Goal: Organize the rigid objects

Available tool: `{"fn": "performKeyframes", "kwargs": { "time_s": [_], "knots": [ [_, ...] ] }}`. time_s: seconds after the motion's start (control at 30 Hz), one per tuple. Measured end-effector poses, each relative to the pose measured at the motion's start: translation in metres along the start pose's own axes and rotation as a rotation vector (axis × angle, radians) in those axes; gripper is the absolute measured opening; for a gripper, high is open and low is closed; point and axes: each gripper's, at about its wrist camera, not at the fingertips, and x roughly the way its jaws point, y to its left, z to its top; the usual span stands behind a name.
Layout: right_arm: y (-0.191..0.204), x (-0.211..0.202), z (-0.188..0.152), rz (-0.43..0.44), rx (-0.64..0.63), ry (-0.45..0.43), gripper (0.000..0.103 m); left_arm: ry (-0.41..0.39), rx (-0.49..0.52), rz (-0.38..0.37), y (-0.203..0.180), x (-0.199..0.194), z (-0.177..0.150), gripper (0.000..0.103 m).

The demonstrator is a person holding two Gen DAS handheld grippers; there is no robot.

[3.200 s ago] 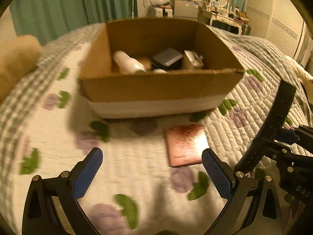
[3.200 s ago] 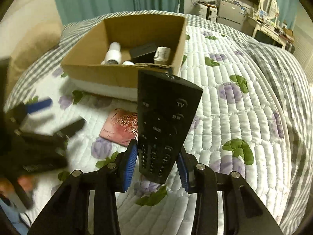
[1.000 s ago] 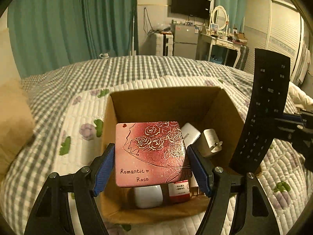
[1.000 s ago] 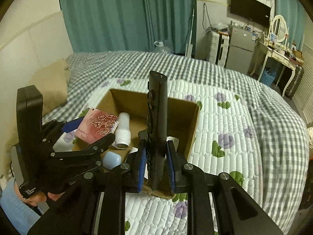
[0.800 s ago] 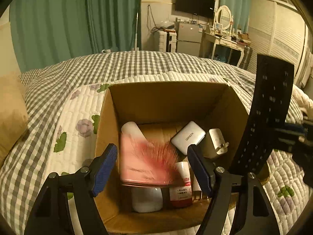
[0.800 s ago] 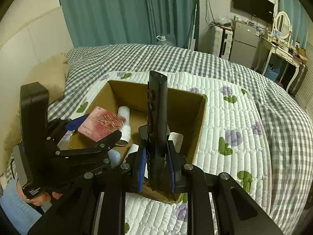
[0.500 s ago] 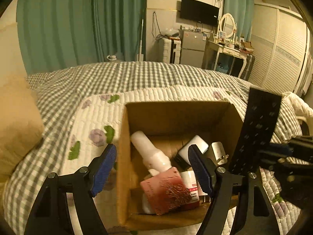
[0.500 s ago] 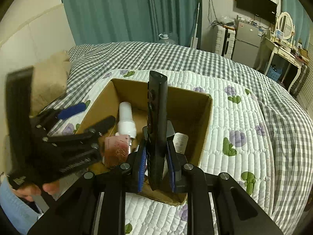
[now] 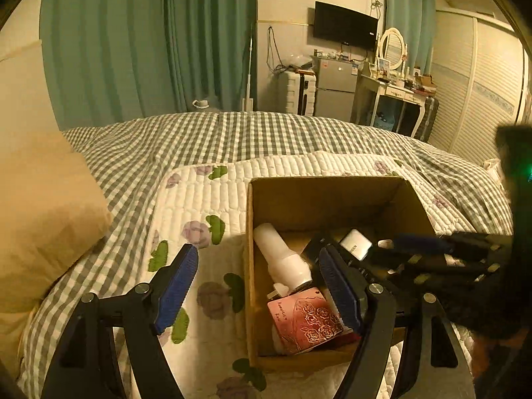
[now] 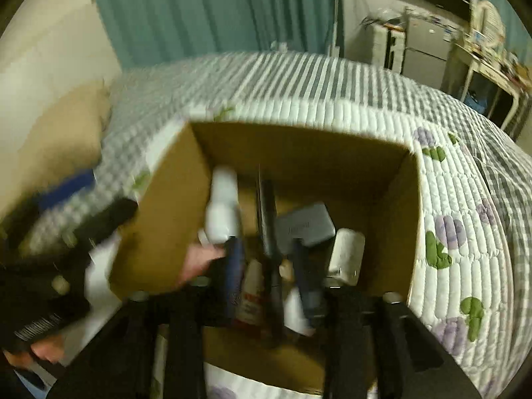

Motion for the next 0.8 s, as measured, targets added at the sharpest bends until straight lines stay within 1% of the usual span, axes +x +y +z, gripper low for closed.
{"fn": "performKeyframes", "kwargs": {
  "time_s": [0.03,0.07,0.13,0.27,0.33,0.4,0.53,0.63,0.73,0.8],
  "knots": [
    [0.001,-0.011,0.003,0.006,0.001,-0.029,0.04,-0.004,0.0,0.004,0.001,-0.003,0.0,0.078],
    [0.002,-0.018,0.005,-0.005,-0.006,-0.046,0.04,-0.008,0.0,0.006,0.001,-0.007,0.0,0.078],
    [0.006,-0.038,0.006,-0.055,-0.031,-0.085,0.04,-0.021,0.002,0.007,0.0,-0.017,0.0,0.078],
    [0.011,-0.08,0.005,-0.102,-0.05,-0.155,0.04,-0.066,0.017,0.003,-0.006,-0.046,0.003,0.078],
    [0.016,-0.109,0.001,-0.121,-0.058,-0.22,0.04,-0.107,0.032,0.008,-0.01,-0.069,0.007,0.078],
    [0.023,-0.132,-0.001,-0.141,-0.076,-0.265,0.04,-0.142,0.042,0.01,-0.013,-0.088,0.01,0.078],
    [0.038,-0.188,-0.009,-0.196,-0.104,-0.363,0.04,-0.251,0.067,0.025,-0.021,-0.143,0.016,0.078],
    [0.046,-0.224,-0.022,-0.206,-0.096,-0.445,0.04,-0.314,0.085,0.047,-0.027,-0.175,0.014,0.078],
    [0.052,-0.254,-0.035,-0.201,-0.083,-0.504,0.04,-0.367,0.087,0.042,-0.033,-0.2,0.007,0.078],
    [0.057,-0.266,-0.043,-0.212,-0.086,-0.528,0.04,-0.394,0.082,0.031,-0.035,-0.211,0.001,0.084]
  ]
}}
